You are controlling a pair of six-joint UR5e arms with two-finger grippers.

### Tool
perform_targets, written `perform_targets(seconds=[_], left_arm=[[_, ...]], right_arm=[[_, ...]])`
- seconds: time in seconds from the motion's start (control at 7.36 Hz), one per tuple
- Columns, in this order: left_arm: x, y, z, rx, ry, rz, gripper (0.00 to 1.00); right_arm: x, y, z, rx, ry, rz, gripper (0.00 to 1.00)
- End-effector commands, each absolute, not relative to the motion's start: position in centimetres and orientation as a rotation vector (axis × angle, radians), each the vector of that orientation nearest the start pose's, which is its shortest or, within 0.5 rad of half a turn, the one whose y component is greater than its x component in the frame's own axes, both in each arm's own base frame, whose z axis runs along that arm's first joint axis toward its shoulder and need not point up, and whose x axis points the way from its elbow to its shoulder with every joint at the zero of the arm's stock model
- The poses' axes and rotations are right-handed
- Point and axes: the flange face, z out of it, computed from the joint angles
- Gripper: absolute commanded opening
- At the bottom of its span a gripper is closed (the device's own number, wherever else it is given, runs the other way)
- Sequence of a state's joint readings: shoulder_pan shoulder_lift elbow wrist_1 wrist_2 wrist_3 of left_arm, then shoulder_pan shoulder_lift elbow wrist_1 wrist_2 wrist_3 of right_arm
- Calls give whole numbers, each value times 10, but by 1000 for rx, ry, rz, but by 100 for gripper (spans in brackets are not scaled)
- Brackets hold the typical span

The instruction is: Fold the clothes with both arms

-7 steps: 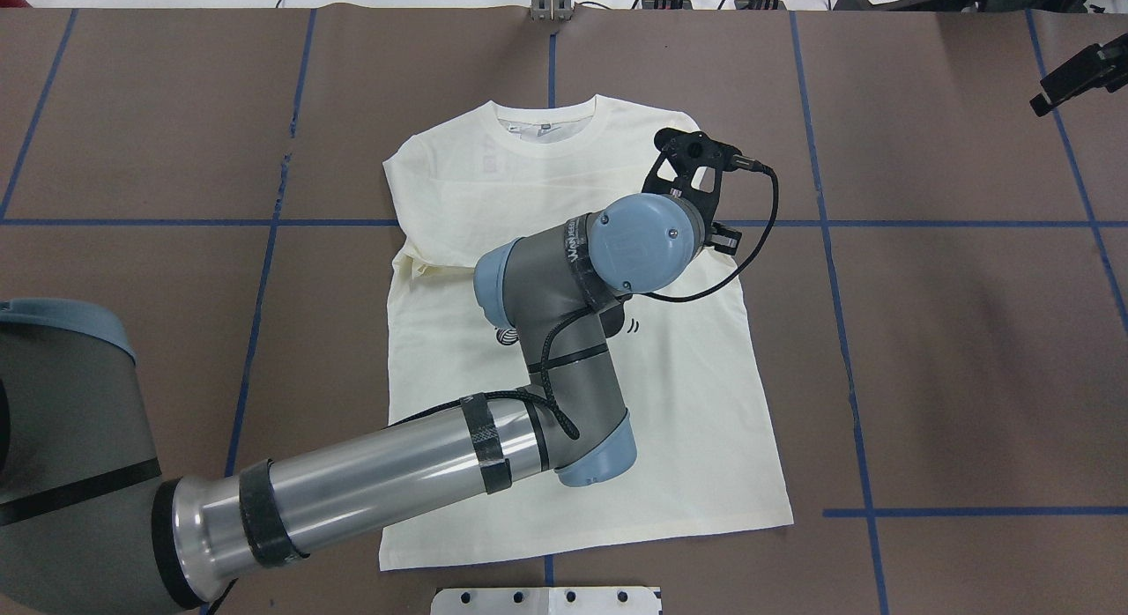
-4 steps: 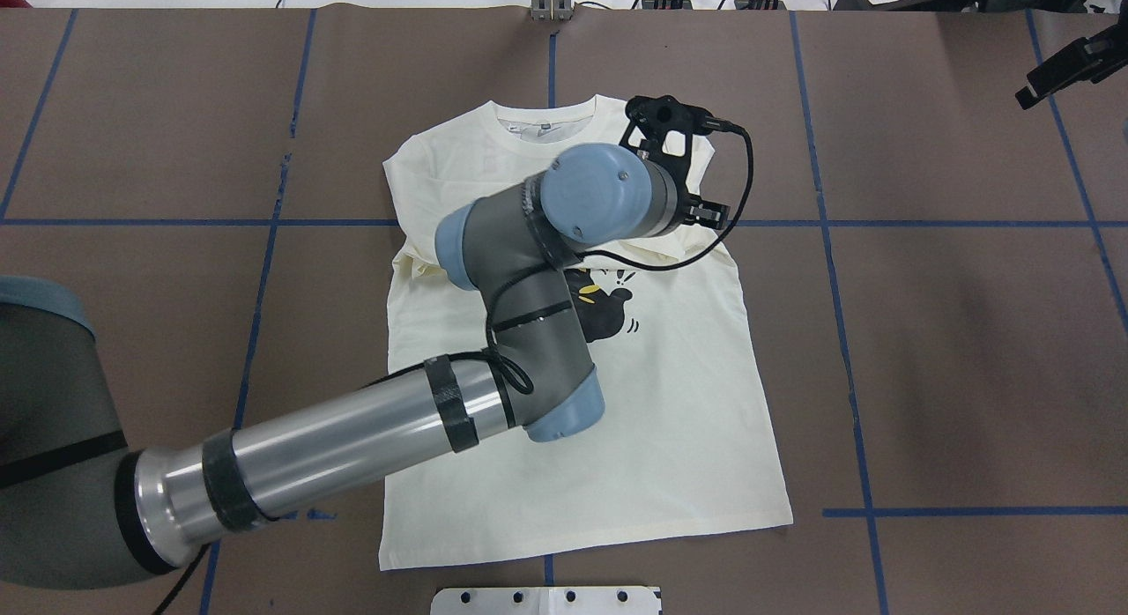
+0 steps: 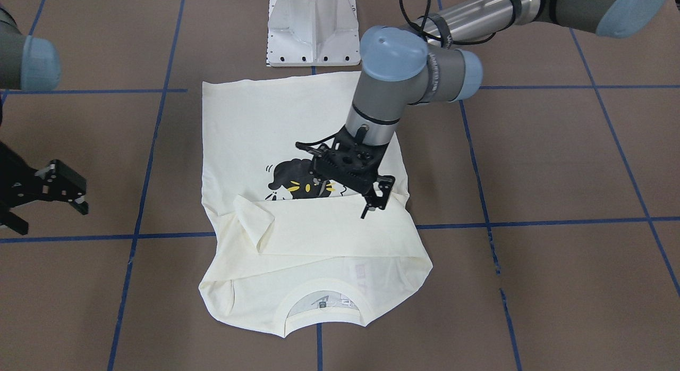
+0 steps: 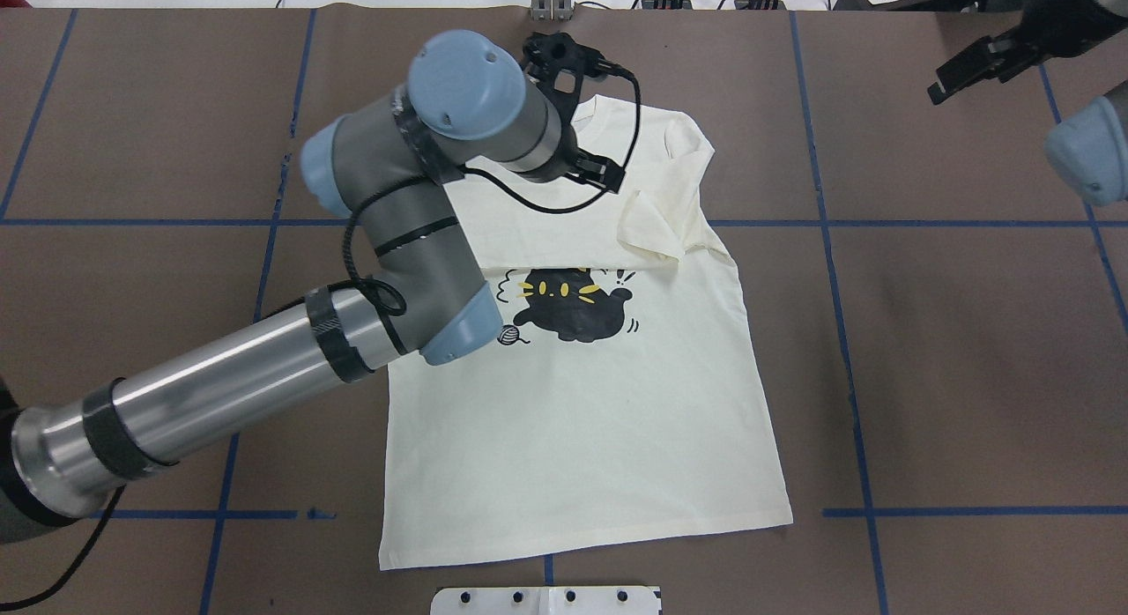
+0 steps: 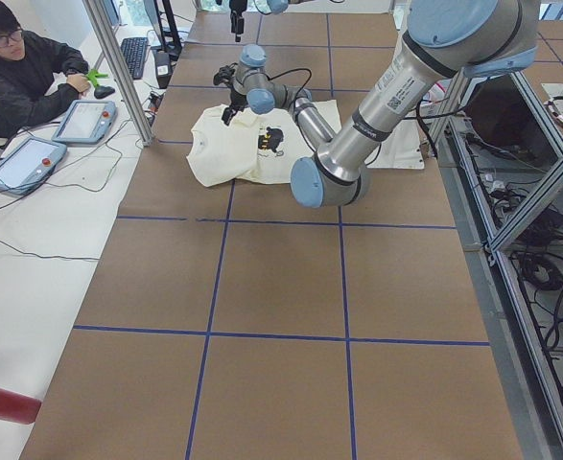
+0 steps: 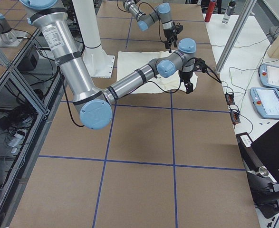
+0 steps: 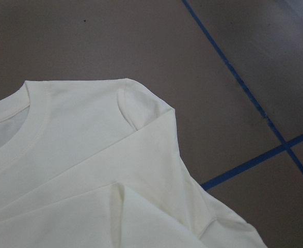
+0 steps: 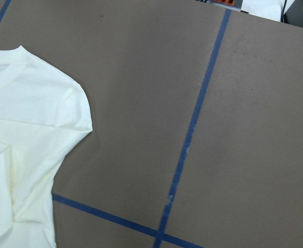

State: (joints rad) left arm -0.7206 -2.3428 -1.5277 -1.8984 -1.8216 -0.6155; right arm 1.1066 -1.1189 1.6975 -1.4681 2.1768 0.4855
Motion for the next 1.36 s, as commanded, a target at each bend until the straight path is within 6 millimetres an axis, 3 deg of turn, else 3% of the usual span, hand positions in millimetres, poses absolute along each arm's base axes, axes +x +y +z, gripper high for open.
perform_targets(seconds=[0.0,0.14,0.41,0.68,0.82,0.95,1.22], left_arm=[[371,-531,247,653,805,340,100],[345,-523,265,650,792,320,100],[333,-516,296,596,802,331,100],[312,-522,303,567,833,359,100],[312,-522,305,564,831,352,100],[312,-521,305,561,834,350,100],[313,-521,306,559,834,351,100]], right_arm=[[-308,-591,282,338,-790,-115,100],[-350,-578,262,356,-764,-102,99],[-430,-553,202,344,-672,-83,94],[-534,-545,169,352,-587,-55,89],[-571,-546,162,357,-539,-62,87],[-587,-545,167,364,-506,-71,85],[-608,-543,197,400,-393,-147,85]])
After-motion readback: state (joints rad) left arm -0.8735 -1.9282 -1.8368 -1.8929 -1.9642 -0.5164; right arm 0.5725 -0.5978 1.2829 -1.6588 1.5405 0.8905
